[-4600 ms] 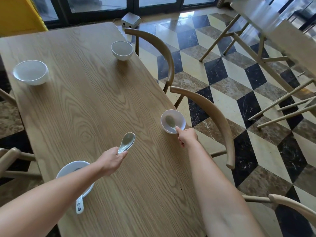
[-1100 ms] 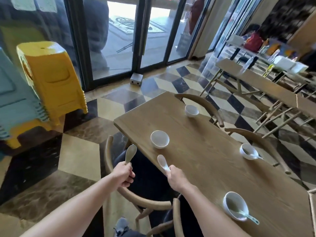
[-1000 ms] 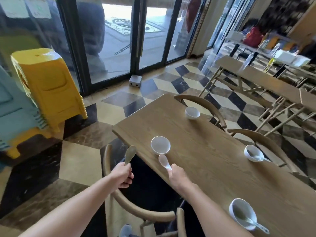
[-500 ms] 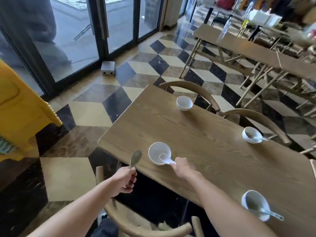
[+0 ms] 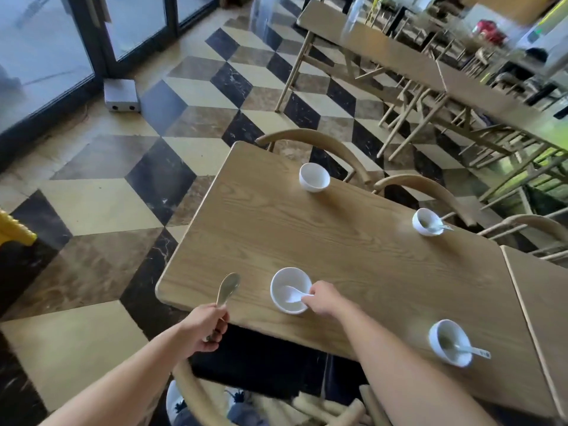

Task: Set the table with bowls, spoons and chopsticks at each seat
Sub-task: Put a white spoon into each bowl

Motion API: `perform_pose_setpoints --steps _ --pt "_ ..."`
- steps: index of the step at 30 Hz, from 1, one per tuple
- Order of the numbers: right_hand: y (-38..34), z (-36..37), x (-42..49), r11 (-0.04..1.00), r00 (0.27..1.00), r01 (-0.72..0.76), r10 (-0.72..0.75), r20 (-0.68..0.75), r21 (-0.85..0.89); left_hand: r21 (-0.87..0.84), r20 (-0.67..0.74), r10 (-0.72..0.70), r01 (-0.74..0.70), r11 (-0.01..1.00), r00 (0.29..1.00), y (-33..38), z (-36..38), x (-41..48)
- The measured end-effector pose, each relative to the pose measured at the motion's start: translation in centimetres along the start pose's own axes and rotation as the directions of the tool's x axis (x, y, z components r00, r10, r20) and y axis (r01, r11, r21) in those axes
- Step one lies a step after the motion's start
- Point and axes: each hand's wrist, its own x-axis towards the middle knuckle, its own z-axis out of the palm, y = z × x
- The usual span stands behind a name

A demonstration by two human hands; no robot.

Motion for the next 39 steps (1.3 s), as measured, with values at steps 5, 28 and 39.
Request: perform_pose_setpoints --steps 5,28,39 --pt "-0.3 -0.5 0.1 0.986 0.997 0.005 -0.018 0.076 0.169 -0.008 0.015 -0.005 0.005 1.0 1.0 0.0 0.6 1.3" --pt "5.1 -0.5 0.8 0.635 0.97 -0.148 -0.056 0.236 0.758 0.038 -0.058 -0.004 0.006 0.999 0.998 4.4 5.4 2.0" --pt "5.1 0.9 1.3 0.605 0.974 -0.193 0.019 0.228 0.773 0.039 -0.043 -0.005 0.007 0.999 0.999 4.1 5.3 2.1"
